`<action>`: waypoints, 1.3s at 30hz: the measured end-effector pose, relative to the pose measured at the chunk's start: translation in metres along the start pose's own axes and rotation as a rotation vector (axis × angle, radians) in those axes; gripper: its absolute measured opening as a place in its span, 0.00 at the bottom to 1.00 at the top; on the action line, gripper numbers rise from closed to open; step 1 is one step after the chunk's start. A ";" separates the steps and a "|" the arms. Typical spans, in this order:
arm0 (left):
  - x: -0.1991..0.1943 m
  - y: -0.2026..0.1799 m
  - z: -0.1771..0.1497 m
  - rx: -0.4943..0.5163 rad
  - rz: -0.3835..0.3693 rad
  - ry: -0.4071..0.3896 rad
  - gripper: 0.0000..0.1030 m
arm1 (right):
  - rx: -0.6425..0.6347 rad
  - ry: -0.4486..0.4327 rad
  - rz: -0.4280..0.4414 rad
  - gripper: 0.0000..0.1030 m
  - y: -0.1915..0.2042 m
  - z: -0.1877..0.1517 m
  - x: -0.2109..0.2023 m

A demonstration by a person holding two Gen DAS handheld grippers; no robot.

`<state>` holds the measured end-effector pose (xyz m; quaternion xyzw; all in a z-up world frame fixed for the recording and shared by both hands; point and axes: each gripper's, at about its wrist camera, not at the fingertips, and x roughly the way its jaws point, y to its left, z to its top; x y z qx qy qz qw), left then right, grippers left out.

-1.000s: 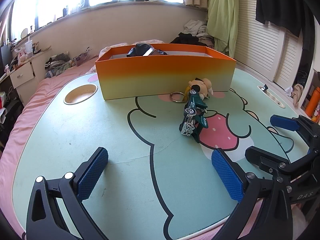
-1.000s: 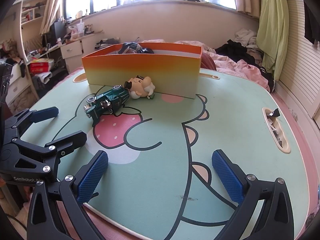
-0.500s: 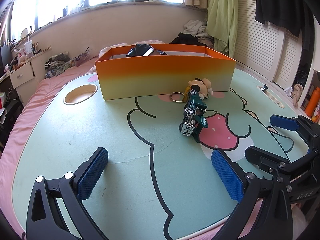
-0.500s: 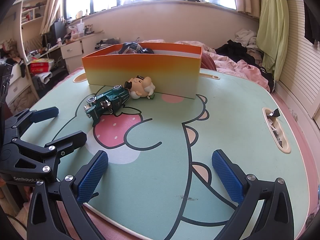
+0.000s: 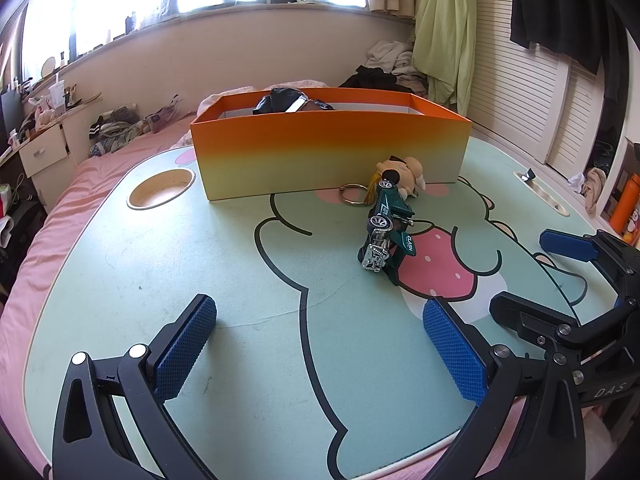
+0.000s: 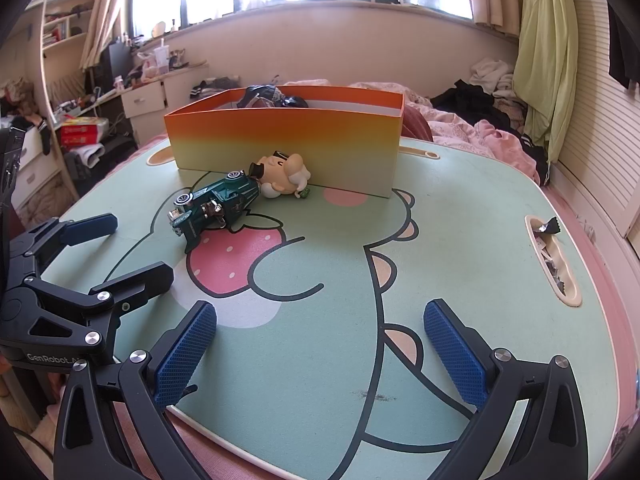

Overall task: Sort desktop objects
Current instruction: 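Grasp the green toy car with the left gripper while the right gripper grasps the keyring figure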

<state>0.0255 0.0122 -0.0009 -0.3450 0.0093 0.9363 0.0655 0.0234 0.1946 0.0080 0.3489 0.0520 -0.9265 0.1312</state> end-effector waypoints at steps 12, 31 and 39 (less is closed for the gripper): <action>-0.012 -0.016 0.039 0.021 -0.071 -0.039 0.96 | 0.002 -0.003 0.006 1.00 0.001 0.001 -0.003; -0.017 0.019 0.017 -0.085 -0.073 -0.010 0.26 | 0.040 0.002 0.128 0.82 0.014 0.058 0.005; -0.032 0.035 0.023 -0.112 -0.078 -0.064 0.26 | 0.119 0.183 0.115 0.43 0.016 0.109 0.076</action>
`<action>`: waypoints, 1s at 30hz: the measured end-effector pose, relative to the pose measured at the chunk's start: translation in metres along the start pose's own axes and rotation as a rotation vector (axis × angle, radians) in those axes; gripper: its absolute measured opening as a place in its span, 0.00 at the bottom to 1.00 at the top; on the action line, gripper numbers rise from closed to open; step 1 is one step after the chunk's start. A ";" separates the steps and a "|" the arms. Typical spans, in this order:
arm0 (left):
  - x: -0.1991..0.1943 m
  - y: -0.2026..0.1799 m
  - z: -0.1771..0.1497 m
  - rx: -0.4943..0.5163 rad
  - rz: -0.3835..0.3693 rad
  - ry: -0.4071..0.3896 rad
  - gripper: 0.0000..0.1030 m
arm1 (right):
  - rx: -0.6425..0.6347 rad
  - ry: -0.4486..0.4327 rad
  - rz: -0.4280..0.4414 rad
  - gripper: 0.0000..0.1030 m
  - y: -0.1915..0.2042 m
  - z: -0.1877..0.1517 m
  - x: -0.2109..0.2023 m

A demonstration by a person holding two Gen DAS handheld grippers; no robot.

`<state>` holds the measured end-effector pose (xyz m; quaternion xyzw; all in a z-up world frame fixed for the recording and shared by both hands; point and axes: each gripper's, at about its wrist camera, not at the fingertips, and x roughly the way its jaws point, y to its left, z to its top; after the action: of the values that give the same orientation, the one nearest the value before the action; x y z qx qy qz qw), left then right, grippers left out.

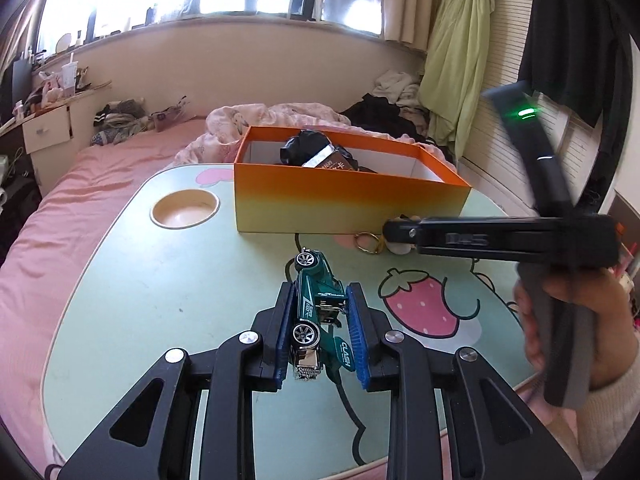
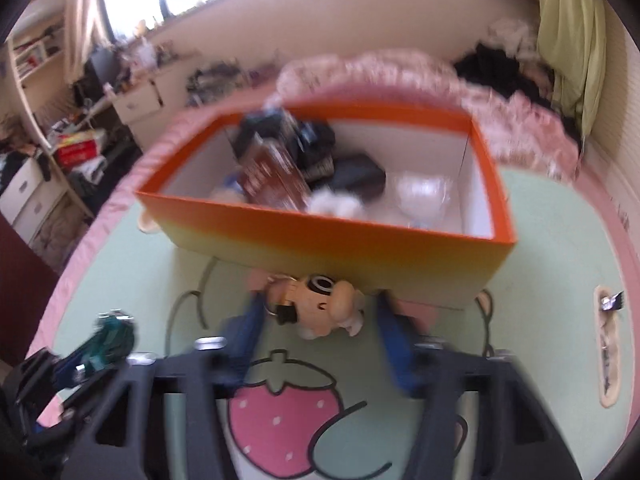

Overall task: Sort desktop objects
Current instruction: 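Grasp the green toy car with the left gripper while the right gripper grasps the keyring figure, then drop the green toy car and keyring figure into the orange box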

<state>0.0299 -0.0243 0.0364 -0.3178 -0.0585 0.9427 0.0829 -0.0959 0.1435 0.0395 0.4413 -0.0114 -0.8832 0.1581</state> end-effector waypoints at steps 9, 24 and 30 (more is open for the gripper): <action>-0.009 -0.024 0.027 0.059 -0.034 -0.046 0.26 | 0.047 -0.164 0.136 0.43 -0.032 -0.004 -0.073; 0.026 -0.013 0.084 -0.037 -0.043 -0.131 0.81 | 0.046 -0.316 0.053 0.66 -0.036 0.018 -0.080; 0.021 -0.026 0.037 0.006 -0.035 0.015 0.81 | -0.022 -0.209 -0.020 0.66 -0.019 -0.051 -0.081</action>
<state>-0.0063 0.0037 0.0575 -0.3234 -0.0607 0.9389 0.1009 -0.0161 0.1912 0.0682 0.3451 -0.0137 -0.9261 0.1519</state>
